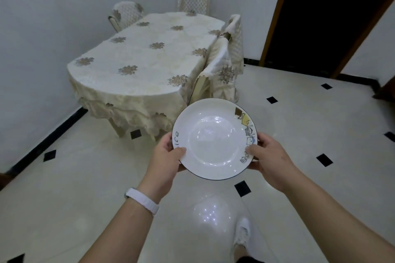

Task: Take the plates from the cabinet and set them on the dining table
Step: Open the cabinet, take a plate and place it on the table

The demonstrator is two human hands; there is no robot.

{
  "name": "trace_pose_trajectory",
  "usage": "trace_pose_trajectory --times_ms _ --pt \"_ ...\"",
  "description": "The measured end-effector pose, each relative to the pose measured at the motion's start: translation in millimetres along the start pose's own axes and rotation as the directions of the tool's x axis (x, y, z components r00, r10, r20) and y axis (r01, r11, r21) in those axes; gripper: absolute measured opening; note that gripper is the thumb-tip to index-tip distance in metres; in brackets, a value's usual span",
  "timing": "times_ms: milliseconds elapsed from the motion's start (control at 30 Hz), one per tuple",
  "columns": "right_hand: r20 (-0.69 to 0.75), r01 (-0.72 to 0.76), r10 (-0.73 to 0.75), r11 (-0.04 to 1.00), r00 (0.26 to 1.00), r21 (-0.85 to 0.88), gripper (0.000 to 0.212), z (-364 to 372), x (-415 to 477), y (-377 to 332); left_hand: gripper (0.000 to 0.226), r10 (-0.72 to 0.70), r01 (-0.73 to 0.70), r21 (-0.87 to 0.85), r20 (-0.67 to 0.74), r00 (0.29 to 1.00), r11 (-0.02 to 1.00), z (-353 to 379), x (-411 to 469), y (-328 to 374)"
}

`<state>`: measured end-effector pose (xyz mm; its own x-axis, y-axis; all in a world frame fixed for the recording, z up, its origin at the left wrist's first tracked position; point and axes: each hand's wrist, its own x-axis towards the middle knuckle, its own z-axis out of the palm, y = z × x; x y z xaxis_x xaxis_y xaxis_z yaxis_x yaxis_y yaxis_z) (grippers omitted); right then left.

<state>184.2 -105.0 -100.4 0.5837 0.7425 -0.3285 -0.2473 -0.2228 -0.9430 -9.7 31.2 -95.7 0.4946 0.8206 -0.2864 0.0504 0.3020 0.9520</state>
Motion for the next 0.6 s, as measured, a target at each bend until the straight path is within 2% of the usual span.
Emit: trace_pose_trajectory --times_ms 267,600 --pt "-0.007 0.017 -0.016 0.998 1.000 0.061 0.037 -74 109 -46 0.046 0.004 -0.002 0.039 -0.038 0.999 0.999 103 105 36" --pt "-0.072 0.042 -0.036 0.995 0.997 0.093 0.039 -185 202 -93 0.041 -0.004 0.004 -0.012 0.045 0.999 1.000 231 201 57"
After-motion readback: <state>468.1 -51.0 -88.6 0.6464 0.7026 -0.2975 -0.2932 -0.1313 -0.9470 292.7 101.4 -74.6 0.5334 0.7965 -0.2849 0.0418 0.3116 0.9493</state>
